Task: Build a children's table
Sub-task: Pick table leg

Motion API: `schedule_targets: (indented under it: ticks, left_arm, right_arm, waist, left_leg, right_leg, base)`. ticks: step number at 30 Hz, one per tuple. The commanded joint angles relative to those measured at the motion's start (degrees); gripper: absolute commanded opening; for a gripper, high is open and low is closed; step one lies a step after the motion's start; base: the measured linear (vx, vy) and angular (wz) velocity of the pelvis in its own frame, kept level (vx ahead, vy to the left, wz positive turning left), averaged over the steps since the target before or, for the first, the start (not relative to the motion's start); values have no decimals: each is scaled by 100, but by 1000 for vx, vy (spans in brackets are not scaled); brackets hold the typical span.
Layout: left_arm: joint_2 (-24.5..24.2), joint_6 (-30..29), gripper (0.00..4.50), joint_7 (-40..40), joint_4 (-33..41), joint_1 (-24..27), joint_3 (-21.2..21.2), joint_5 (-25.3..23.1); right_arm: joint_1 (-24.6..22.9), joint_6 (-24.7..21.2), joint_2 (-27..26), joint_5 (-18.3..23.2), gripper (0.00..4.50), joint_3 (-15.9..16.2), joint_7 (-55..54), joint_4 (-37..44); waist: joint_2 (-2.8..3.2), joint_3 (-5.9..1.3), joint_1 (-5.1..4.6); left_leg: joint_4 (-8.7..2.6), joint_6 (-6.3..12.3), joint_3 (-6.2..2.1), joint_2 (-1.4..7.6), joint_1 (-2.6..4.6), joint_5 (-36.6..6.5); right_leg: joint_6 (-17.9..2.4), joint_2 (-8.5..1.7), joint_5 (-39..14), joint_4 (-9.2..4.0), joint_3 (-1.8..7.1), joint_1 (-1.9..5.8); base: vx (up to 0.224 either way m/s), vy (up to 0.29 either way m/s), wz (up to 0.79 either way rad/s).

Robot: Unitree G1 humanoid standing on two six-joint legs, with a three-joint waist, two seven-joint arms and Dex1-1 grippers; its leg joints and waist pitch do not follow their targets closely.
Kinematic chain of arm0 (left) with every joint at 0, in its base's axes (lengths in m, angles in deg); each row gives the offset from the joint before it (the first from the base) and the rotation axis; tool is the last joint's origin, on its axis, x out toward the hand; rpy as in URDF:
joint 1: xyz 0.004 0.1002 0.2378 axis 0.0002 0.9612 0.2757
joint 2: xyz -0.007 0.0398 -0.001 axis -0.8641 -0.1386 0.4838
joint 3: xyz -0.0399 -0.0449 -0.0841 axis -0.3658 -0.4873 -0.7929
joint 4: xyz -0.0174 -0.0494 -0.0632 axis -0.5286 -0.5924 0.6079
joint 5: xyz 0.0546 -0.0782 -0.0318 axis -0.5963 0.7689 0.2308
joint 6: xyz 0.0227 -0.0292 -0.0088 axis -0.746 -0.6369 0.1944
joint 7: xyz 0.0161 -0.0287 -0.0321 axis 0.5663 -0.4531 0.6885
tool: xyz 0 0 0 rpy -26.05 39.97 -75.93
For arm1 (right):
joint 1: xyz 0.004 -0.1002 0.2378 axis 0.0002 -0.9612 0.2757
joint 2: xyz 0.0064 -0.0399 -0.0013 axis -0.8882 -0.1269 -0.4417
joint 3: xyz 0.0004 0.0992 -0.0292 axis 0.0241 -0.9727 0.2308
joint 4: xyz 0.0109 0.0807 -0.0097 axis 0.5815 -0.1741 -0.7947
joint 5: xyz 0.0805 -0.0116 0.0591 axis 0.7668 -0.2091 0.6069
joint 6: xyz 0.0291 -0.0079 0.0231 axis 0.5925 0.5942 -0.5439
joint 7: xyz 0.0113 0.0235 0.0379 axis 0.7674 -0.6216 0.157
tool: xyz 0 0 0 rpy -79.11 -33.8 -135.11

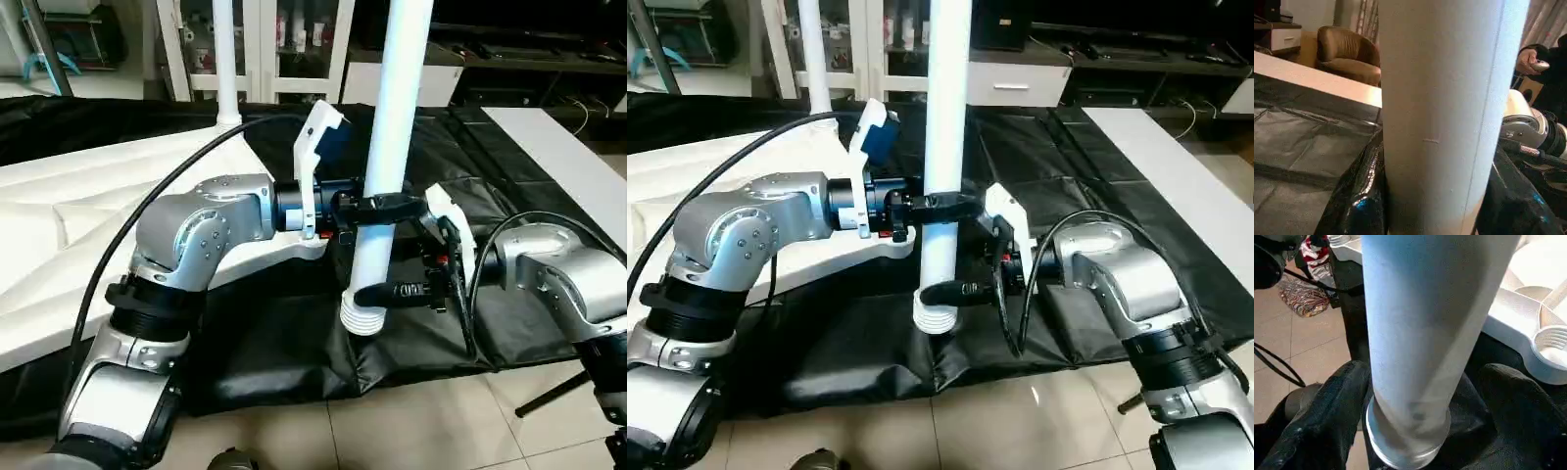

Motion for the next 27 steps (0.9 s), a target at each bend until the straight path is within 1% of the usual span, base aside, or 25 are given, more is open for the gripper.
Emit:
schedule_targets:
  ticks: [1, 3, 4, 6, 9, 10, 12, 15, 18, 21, 22, 23, 26, 27]
  left_arm:
    - [113, 7, 185, -95, 159, -209, 184, 15]
    - [121, 7, 185, -92, 164, -211, 186, 18]
    - [135, 6, 185, -92, 165, -210, 190, 24]
    - [153, 6, 185, -91, 162, -209, 190, 29]
    - [208, 5, 185, -73, 148, -212, 163, 37]
    - [208, 5, 185, -73, 148, -212, 163, 37]
    - [222, 7, 185, -61, 140, -216, 148, 41]
    - [254, -7, 185, -32, 130, -213, 96, 79]
    - [254, -15, 185, -34, 134, -209, 91, 78]
    - [244, -20, 185, -60, 126, -210, 84, 59]
    - [242, -20, 185, -64, 125, -209, 84, 53]
    - [226, -15, 185, -83, 132, -206, 103, 38]
    - [190, -9, 185, -138, 160, -194, 148, 3]
    - [190, -9, 184, -138, 160, -194, 148, 3]
  right_arm:
    - [136, 80, -34, -63, 358, 59, -1, 8]
    - [135, 82, -58, -64, 331, 58, -13, 0]
    - [132, 82, -74, -57, 331, 56, -21, 0]
    - [132, 83, -90, -46, 314, 54, -27, -4]
    - [129, 63, -153, -35, 289, 31, -30, -8]
    - [129, 63, -153, -35, 289, 31, -30, -8]
    - [118, 53, -178, -41, 259, 20, -35, -7]
    - [60, 11, -228, 8, 233, -1, -56, 25]
    - [43, 4, -253, 31, 207, -29, -61, 30]
    - [55, 24, -281, 11, 195, -42, -87, 2]
    - [58, 39, -285, -9, 249, -42, -101, -7]
    - [60, 47, -287, -26, 262, -41, -113, -15]
    - [72, 68, -287, -87, 268, -11, -114, -15]
    - [72, 68, -287, -87, 304, -11, -114, -15]
  waist:
    - [-30, -445, -13]
    - [-31, -447, -17]
    - [-20, -448, -15]
    - [-28, -453, -15]
    - [-19, -454, -16]
    - [-17, -455, -17]
    - [-15, -455, -14]
    - [-20, -452, -17]
    - [-12, -456, -14]
    - [-11, -456, -14]
    - [-17, -455, -14]
    - [-15, -456, -11]
    - [-6, -456, -14]
    - [-7, -457, -13]
  left_leg:
    - [-378, -10, -59, 280, 91, -686]
    - [-374, 3, -59, 278, 86, -675]
    - [-374, 4, -59, 276, 85, -675]
    - [-370, 17, -59, 277, 88, -643]
    - [-369, 29, -58, 278, 90, -649]
    - [-370, 25, -60, 281, 92, -647]
    - [-368, 25, -59, 278, 91, -651]
    - [-370, 18, -60, 278, 89, -686]
    - [-370, 10, -62, 282, 96, -677]
    - [-369, 19, -61, 277, 90, -656]
    - [-369, 13, -60, 275, 87, -675]
    - [-368, 10, -61, 276, 88, -676]
    - [-370, -5, -63, 279, 91, -689]
    - [-369, -15, -62, 279, 97, -692]
  right_leg:
    - [-1263, -344, -800, -378, 258, 309]
    - [-1266, -344, -796, -377, 258, 313]
    - [-1266, -343, -793, -376, 258, 312]
    - [-1280, -341, -735, -370, 257, 313]
    - [-1312, -339, -696, -367, 253, 312]
    - [-1317, -335, -680, -365, 252, 311]
    - [-1326, -337, -667, -363, 254, 313]
    - [-1312, -341, -733, -370, 254, 313]
    - [-1318, -338, -696, -364, 252, 310]
    - [-1334, -335, -635, -359, 252, 312]
    - [-1325, -341, -681, -365, 254, 318]
    - [-1318, -343, -696, -366, 254, 318]
    - [-1316, -343, -704, -363, 253, 312]
    - [-1314, -338, -704, -364, 253, 308]
  base:
    - [0, 0, 0]
    - [0, 0, 0]
    - [0, 0, 0]
    - [0, 0, 0]
    - [0, 0, 0]
    - [0, 0, 0]
    - [0, 0, 0]
    - [0, 0, 0]
    - [0, 0, 0]
    - [0, 0, 0]
    - [0, 0, 0]
    - [0, 0, 0]
    - [0, 0, 0]
    - [0, 0, 0]
